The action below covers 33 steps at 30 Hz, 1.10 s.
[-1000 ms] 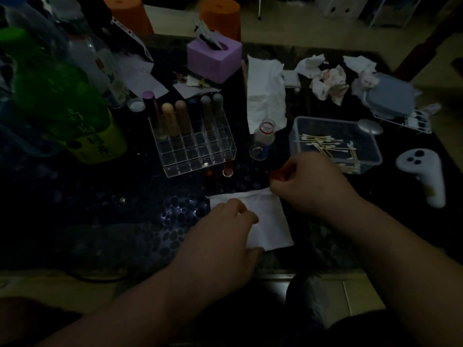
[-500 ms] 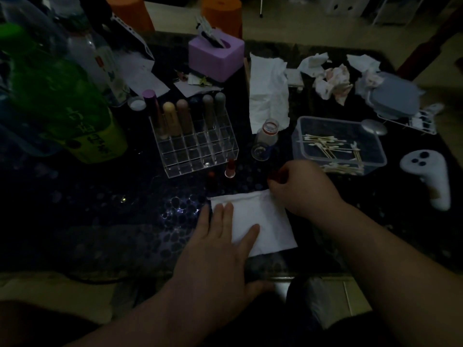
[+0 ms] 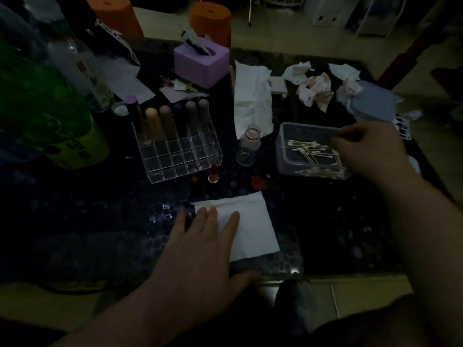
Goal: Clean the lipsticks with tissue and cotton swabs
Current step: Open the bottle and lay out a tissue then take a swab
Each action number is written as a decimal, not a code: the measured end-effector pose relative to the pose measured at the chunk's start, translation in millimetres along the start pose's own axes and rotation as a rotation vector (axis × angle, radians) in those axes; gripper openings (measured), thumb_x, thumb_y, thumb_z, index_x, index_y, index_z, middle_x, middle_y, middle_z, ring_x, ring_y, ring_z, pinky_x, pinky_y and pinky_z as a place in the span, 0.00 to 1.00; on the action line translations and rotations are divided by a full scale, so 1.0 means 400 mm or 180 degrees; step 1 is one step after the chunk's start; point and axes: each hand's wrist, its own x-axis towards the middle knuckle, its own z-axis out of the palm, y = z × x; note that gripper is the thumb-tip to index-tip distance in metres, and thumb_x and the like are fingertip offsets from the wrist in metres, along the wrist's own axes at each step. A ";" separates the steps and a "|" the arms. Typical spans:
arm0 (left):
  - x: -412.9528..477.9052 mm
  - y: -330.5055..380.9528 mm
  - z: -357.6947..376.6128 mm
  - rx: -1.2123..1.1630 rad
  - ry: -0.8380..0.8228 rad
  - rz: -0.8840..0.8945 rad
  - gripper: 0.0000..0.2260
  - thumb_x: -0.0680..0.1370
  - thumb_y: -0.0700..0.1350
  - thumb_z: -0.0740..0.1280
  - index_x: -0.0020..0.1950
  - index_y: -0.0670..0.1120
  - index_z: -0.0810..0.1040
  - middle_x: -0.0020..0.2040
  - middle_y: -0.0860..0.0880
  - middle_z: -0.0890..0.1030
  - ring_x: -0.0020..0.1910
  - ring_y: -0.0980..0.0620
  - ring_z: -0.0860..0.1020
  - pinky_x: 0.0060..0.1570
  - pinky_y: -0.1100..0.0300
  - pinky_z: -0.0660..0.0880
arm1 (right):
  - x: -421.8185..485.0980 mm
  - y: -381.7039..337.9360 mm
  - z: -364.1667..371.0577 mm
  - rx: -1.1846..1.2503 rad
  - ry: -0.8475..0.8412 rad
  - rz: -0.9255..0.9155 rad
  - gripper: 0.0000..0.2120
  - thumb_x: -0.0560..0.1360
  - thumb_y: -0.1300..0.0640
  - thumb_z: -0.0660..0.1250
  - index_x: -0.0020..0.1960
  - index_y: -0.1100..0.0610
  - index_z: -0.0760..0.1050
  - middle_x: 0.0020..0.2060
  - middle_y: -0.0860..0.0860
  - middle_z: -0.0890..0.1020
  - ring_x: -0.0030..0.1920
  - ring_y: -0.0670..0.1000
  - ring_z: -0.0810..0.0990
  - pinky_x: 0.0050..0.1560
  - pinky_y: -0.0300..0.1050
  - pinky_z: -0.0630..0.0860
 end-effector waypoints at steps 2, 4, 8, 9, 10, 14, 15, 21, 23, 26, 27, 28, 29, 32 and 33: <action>0.006 -0.008 -0.011 -0.0072 0.0149 -0.0055 0.44 0.73 0.77 0.42 0.81 0.52 0.43 0.82 0.47 0.50 0.81 0.48 0.46 0.76 0.42 0.34 | 0.025 0.025 0.017 -0.0069 -0.0075 0.0080 0.08 0.76 0.56 0.69 0.50 0.59 0.83 0.41 0.54 0.81 0.48 0.54 0.80 0.48 0.41 0.68; 0.013 -0.015 -0.026 -0.0178 0.0314 -0.0040 0.42 0.74 0.76 0.42 0.81 0.52 0.50 0.81 0.50 0.56 0.80 0.49 0.52 0.78 0.44 0.41 | 0.041 0.024 0.044 -0.0084 -0.0220 0.0049 0.07 0.76 0.57 0.69 0.49 0.60 0.84 0.41 0.54 0.81 0.46 0.52 0.80 0.47 0.41 0.68; 0.017 -0.021 -0.046 -0.0479 0.0685 0.0032 0.39 0.71 0.76 0.39 0.74 0.57 0.62 0.72 0.57 0.67 0.70 0.55 0.65 0.72 0.54 0.60 | 0.070 0.012 0.103 -0.0424 -0.0428 -0.0035 0.07 0.74 0.59 0.71 0.48 0.61 0.85 0.45 0.59 0.85 0.49 0.58 0.81 0.49 0.42 0.72; 0.017 -0.023 -0.048 -0.0577 0.0732 0.0056 0.37 0.72 0.75 0.41 0.73 0.58 0.64 0.69 0.59 0.69 0.67 0.56 0.68 0.68 0.57 0.64 | 0.081 0.014 0.114 -0.0543 -0.0481 0.0010 0.07 0.73 0.59 0.70 0.47 0.61 0.85 0.45 0.59 0.85 0.48 0.58 0.81 0.48 0.42 0.73; 0.017 -0.025 -0.051 -0.0698 0.0761 0.0091 0.34 0.73 0.74 0.43 0.72 0.59 0.65 0.67 0.60 0.70 0.64 0.58 0.69 0.66 0.59 0.67 | 0.093 0.017 0.124 -0.0666 -0.0511 0.0075 0.07 0.72 0.59 0.70 0.45 0.61 0.85 0.44 0.59 0.85 0.47 0.58 0.81 0.47 0.42 0.74; 0.012 -0.040 -0.061 -0.1088 0.0794 0.0261 0.26 0.78 0.69 0.55 0.72 0.60 0.68 0.65 0.63 0.71 0.62 0.62 0.70 0.61 0.66 0.68 | 0.122 0.023 0.147 -0.1219 -0.0616 0.0121 0.09 0.72 0.57 0.68 0.45 0.61 0.84 0.45 0.60 0.84 0.48 0.61 0.82 0.49 0.45 0.78; 0.011 -0.045 -0.060 -0.1137 0.0807 0.0290 0.24 0.79 0.68 0.56 0.72 0.60 0.69 0.65 0.63 0.72 0.62 0.62 0.71 0.60 0.67 0.68 | 0.125 0.022 0.148 -0.1302 -0.0655 0.0115 0.10 0.72 0.56 0.67 0.46 0.61 0.84 0.46 0.60 0.84 0.49 0.61 0.82 0.50 0.46 0.78; 0.007 -0.057 -0.058 -0.1278 0.0920 0.0366 0.23 0.79 0.68 0.56 0.70 0.61 0.71 0.62 0.64 0.76 0.58 0.63 0.74 0.55 0.70 0.68 | 0.117 -0.010 0.129 -0.1701 -0.0969 0.0160 0.15 0.76 0.56 0.63 0.57 0.62 0.82 0.57 0.59 0.82 0.57 0.58 0.80 0.58 0.47 0.77; 0.005 -0.056 -0.058 -0.1351 0.0916 0.0378 0.22 0.79 0.67 0.57 0.69 0.61 0.71 0.62 0.64 0.76 0.58 0.64 0.74 0.55 0.71 0.68 | 0.108 -0.025 0.123 -0.1778 -0.1067 0.0115 0.17 0.78 0.55 0.60 0.61 0.60 0.80 0.62 0.57 0.80 0.61 0.57 0.78 0.60 0.44 0.75; 0.002 -0.055 -0.062 -0.1405 0.0893 0.0365 0.21 0.79 0.67 0.58 0.69 0.61 0.72 0.61 0.64 0.77 0.57 0.65 0.74 0.50 0.74 0.66 | 0.108 -0.027 0.121 -0.1836 -0.1172 0.0082 0.17 0.79 0.53 0.59 0.62 0.59 0.79 0.63 0.57 0.80 0.62 0.56 0.78 0.57 0.42 0.74; 0.001 -0.055 -0.061 -0.1407 0.0879 0.0354 0.21 0.78 0.67 0.58 0.68 0.61 0.72 0.60 0.64 0.76 0.56 0.65 0.73 0.50 0.74 0.66 | 0.109 -0.024 0.122 -0.1724 -0.1174 0.0153 0.17 0.79 0.53 0.60 0.61 0.60 0.79 0.63 0.57 0.80 0.62 0.57 0.78 0.56 0.42 0.74; -0.001 -0.055 -0.062 -0.1406 0.0871 0.0347 0.21 0.78 0.67 0.58 0.68 0.61 0.72 0.60 0.65 0.76 0.56 0.65 0.73 0.50 0.74 0.66 | 0.109 -0.019 0.125 -0.1595 -0.1170 0.0228 0.16 0.78 0.53 0.62 0.61 0.60 0.80 0.62 0.58 0.80 0.61 0.57 0.78 0.56 0.43 0.74; -0.003 -0.055 -0.061 -0.1415 0.0858 0.0338 0.21 0.78 0.67 0.58 0.68 0.61 0.72 0.60 0.65 0.76 0.56 0.66 0.73 0.52 0.73 0.67 | 0.108 -0.014 0.128 -0.1414 -0.1153 0.0323 0.15 0.77 0.54 0.64 0.60 0.60 0.80 0.60 0.58 0.81 0.60 0.58 0.79 0.55 0.44 0.74; -0.004 -0.054 -0.068 -0.1404 0.0834 0.0310 0.21 0.78 0.67 0.57 0.68 0.62 0.71 0.58 0.65 0.76 0.55 0.66 0.73 0.50 0.74 0.66 | 0.108 -0.002 0.125 -0.0769 -0.0922 0.0435 0.11 0.72 0.55 0.70 0.51 0.58 0.84 0.52 0.56 0.84 0.54 0.58 0.81 0.57 0.46 0.77; -0.004 -0.054 -0.071 -0.1410 0.0825 0.0297 0.21 0.78 0.67 0.57 0.68 0.63 0.71 0.58 0.66 0.76 0.55 0.66 0.73 0.49 0.75 0.66 | 0.104 -0.003 0.118 -0.0523 -0.0873 0.0482 0.09 0.72 0.56 0.71 0.49 0.58 0.85 0.49 0.55 0.85 0.52 0.57 0.82 0.55 0.45 0.77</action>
